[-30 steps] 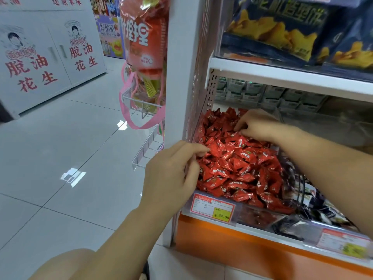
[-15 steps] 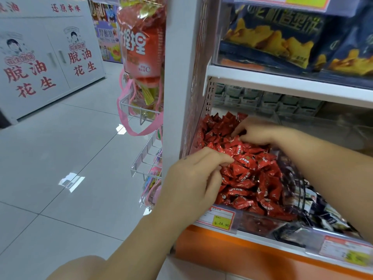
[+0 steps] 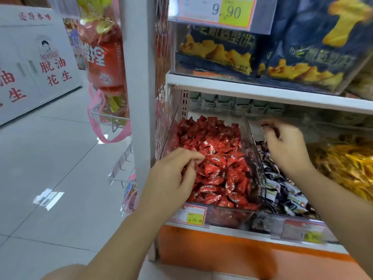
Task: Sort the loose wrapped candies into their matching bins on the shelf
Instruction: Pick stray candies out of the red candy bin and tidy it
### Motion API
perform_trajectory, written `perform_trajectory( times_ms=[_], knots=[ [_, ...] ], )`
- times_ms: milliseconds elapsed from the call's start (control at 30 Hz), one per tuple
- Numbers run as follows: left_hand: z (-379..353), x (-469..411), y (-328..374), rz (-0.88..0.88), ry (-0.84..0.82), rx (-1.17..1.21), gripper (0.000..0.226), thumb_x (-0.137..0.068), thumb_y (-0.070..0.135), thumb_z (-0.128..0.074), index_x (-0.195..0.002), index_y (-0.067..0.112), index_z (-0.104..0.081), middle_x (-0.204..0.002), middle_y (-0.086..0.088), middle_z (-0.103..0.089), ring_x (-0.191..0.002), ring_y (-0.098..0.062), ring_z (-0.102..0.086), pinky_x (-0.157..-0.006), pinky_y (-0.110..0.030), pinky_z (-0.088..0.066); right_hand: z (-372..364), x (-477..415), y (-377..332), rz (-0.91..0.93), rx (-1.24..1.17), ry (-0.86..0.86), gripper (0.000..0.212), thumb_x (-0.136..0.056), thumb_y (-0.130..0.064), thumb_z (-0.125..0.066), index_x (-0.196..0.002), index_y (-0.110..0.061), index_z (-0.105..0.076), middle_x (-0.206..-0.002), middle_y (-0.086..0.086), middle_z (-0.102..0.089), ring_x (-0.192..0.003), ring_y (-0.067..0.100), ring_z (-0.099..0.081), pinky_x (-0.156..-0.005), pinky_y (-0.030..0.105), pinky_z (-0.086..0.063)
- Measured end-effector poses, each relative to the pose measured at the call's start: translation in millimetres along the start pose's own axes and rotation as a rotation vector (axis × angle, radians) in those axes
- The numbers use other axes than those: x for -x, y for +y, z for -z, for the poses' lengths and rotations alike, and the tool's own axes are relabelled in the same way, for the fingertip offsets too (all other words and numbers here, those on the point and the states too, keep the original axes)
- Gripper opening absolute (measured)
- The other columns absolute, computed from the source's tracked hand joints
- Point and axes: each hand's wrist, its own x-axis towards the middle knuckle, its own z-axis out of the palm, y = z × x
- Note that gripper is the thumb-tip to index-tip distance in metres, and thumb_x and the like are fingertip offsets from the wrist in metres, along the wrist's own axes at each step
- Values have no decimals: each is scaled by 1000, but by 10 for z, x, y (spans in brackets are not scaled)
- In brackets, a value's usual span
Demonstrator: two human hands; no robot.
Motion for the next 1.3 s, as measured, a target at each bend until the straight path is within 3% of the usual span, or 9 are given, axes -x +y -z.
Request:
perform_trajectory(
  times_ms=[133, 233, 300, 367, 533, 667, 867, 1067, 1300],
  knots=[
    [2, 32, 11, -2, 7, -7, 26, -88, 6, -51, -101, 17, -70, -92, 20, -60, -87, 4, -58, -76, -6, -40, 81, 77, 27, 71, 134, -79, 26, -94, -8, -51, -116, -11, -64, -105, 10, -68, -86, 25, -62, -78, 29, -45],
    [12, 27, 13, -7, 16, 2, 26, -89, 12, -47, -101, 18, -69, -91, 17, -62, -83, -2, -59, -72, -10, -43, 35, 43, -230, 183, 100, -182, 26, -94, -10, -53, -117, -17, -65, -106, -1, -67, -75, 3, -63, -68, 6, -39],
    [24, 10, 18, 5, 29, 10, 26, -89, 10, -48, -100, 18, -69, -92, 15, -64, -85, 0, -59, -72, -10, -43, -102, -44, -398, 231, 76, -400, 27, -95, -13, -51, -116, -23, -64, -109, -11, -63, -67, -11, -55, -60, -3, -37],
    [34, -10, 24, 25, 36, 21, 26, -88, 7, -49, -99, 19, -70, -91, 14, -64, -87, 1, -59, -73, -9, -43, -332, -194, -482, 299, 153, -617, 30, -96, -13, -49, -121, -24, -62, -120, -11, -61, -90, -10, -51, -70, -7, -32],
    [68, -17, -26, 13, 18, 47, 27, -88, 15, -45, -100, 20, -69, -91, 17, -63, -87, 0, -59, -75, -11, -44, -902, -598, -438, 319, 396, -902, 36, -96, -11, -46, -131, -17, -54, -139, 1, -50, -127, 15, -44, -105, 22, -29],
    [109, -16, -67, -21, -28, 46, 27, -88, 15, -45, -100, 17, -69, -93, 16, -62, -91, 3, -58, -80, -8, -41, -995, -741, -405, 281, 527, -1091, 36, -96, -23, -50, -132, -19, -53, -139, -3, -50, -125, 14, -46, -100, 21, -32],
    [111, -26, -94, -41, -51, 43, 26, -89, 14, -46, -101, 16, -69, -95, 15, -63, -91, 5, -58, -81, -6, -40, -670, -612, -471, 202, 376, -1313, 35, -98, -42, -42, -118, -23, -63, -117, -17, -60, -105, 2, -54, -102, 23, -35],
    [101, -29, -64, -33, -48, 18, 26, -89, 14, -46, -101, 18, -69, -94, 17, -62, -90, 6, -58, -80, -5, -39, -438, -389, -433, 281, 372, -1360, 41, -98, -44, -37, -128, -23, -58, -129, -8, -57, -117, 10, -52, -107, 32, -36],
    [99, -32, -35, -16, -44, 1, 26, -89, 17, -45, -101, 20, -69, -92, 18, -62, -89, 5, -58, -77, -5, -40, -556, -561, -542, 240, 362, -1154, 36, -100, -29, -41, -133, -19, -52, -136, -8, -51, -121, 7, -47, -102, 19, -31]
  ],
)
